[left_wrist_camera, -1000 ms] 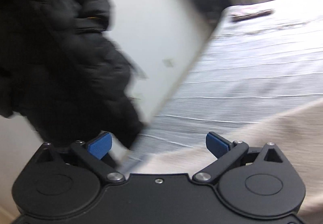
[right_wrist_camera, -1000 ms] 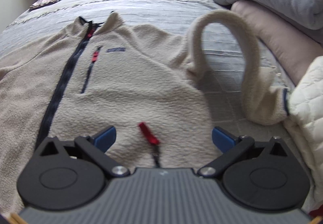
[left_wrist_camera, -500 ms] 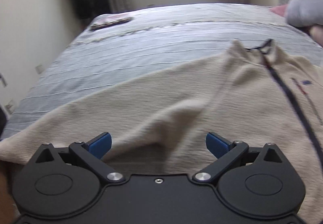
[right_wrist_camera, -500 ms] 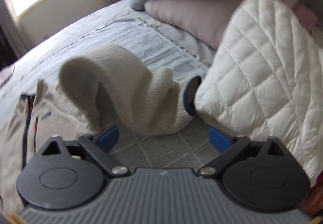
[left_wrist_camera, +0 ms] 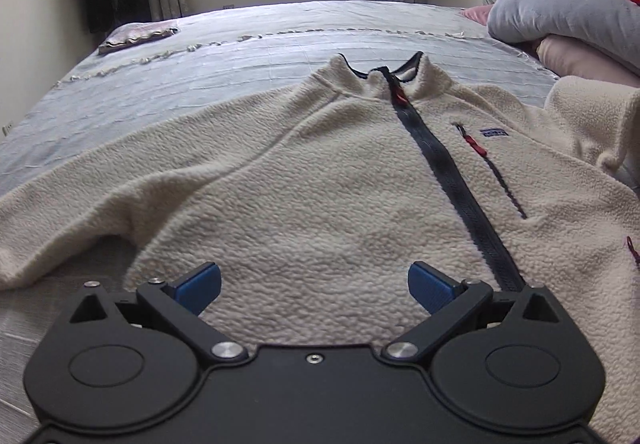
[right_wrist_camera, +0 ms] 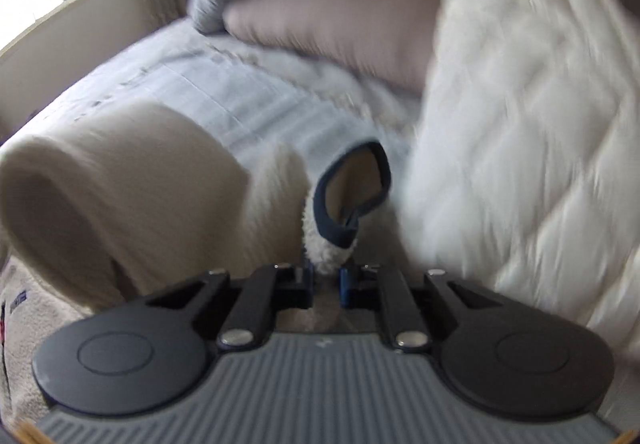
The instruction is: Fold large clothes
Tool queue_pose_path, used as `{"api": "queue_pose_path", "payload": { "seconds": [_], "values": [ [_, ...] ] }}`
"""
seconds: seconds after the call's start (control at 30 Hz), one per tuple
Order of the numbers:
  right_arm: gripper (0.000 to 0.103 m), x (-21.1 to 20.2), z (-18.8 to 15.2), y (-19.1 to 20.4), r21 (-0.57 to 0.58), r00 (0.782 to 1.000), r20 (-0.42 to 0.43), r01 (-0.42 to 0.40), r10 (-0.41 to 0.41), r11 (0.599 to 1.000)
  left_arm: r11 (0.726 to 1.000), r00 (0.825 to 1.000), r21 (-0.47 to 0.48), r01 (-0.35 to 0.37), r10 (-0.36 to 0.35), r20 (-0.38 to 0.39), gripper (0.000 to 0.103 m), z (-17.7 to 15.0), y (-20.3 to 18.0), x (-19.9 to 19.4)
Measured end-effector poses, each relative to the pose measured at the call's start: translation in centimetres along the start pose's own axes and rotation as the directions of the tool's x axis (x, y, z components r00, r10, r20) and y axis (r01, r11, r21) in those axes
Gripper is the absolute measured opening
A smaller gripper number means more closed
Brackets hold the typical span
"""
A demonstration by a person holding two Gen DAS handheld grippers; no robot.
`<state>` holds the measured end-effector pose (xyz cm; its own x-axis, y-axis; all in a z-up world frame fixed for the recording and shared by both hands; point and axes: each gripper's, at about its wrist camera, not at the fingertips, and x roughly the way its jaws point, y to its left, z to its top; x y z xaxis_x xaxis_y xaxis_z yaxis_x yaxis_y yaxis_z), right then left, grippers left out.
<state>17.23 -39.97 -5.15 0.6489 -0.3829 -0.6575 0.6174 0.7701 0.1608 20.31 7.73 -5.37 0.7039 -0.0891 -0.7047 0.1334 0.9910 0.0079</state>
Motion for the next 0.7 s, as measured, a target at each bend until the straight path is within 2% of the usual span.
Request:
{"api": "queue_pose_path", "payload": {
  "seconds": [0.07, 0.1, 0.17, 0.2, 0.23, 0.3, 0.43, 0.47, 0.53, 0.6, 0.63, 0.7],
  "values": [
    [0.01, -2.2, 1.9, 1.1, -0.121, 0.992, 0.119, 0.063, -0.049, 0.991, 1.0, 1.0, 0.006, 0.022, -0.022, -0.008, 0.101, -0.2, -0.4, -0.1],
    [0.01, -3.1, 3.0, 1.3, -0.171, 0.98, 0.184, 0.112, -0.081, 0.979, 0.999, 0.999, 0.012, 0.031, -0.031, -0.005, 0.101, -0.4, -0.6, -0.2],
    [0.01, -4.5, 5.1, 0.8, -0.229, 0.943, 0.294, 0.227, -0.155, 0.947, 0.999, 0.999, 0.028, 0.042, -0.042, 0.004, 0.101, -0.8, -0.8, -0.7],
    [0.01, -4.8, 5.8, 0.2, -0.25, 0.913, 0.35, 0.305, -0.208, 0.919, 0.998, 0.999, 0.034, 0.045, -0.046, 0.004, 0.101, -1.0, -0.9, -0.8],
    [0.01, -4.7, 6.4, -0.3, -0.267, 0.88, 0.397, 0.382, -0.261, 0.885, 0.998, 0.999, 0.039, 0.047, -0.047, 0.001, 0.101, -1.2, -0.9, -0.9],
    [0.01, -3.4, 7.3, -1.8, -0.306, 0.793, 0.481, 0.551, -0.374, 0.776, 0.998, 0.999, 0.043, 0.046, -0.046, -0.009, 0.101, -1.5, -1.0, -0.9],
    [0.01, 1.4, 7.9, -4.6, -0.385, 0.683, 0.526, 0.722, -0.506, 0.575, 0.998, 0.999, 0.046, 0.033, -0.032, -0.013, 0.101, -2.0, -0.8, -1.5],
    [0.01, 2.7, 7.7, -5.1, -0.405, 0.667, 0.526, 0.742, -0.527, 0.534, 0.999, 1.0, 0.044, 0.03, -0.029, -0.012, 0.101, -2.2, -0.7, -1.8],
    [0.01, 4.9, 7.5, -6.0, -0.423, 0.659, 0.51, 0.751, -0.552, 0.506, 0.999, 1.0, 0.037, 0.017, -0.017, -0.012, 0.101, -2.7, -0.2, -2.2],
    [0.014, 6.0, 7.0, -6.3, -0.428, 0.66, 0.503, 0.751, -0.558, 0.503, 1.0, 1.0, 0.029, -0.003, 0.003, -0.018, 0.101, -3.1, 0.5, -2.7],
    [0.018, 6.4, 7.0, -6.2, -0.425, 0.665, 0.501, 0.746, -0.553, 0.512, 1.0, 1.0, 0.028, -0.012, 0.013, -0.021, 0.101, -3.3, 0.8, -2.9],
    [0.036, 5.6, 6.9, -6.1, -0.402, 0.682, 0.494, 0.729, -0.539, 0.553, 0.999, 0.999, 0.028, -0.036, 0.036, -0.023, 0.101, -3.8, 1.5, -3.5]
  ]
}}
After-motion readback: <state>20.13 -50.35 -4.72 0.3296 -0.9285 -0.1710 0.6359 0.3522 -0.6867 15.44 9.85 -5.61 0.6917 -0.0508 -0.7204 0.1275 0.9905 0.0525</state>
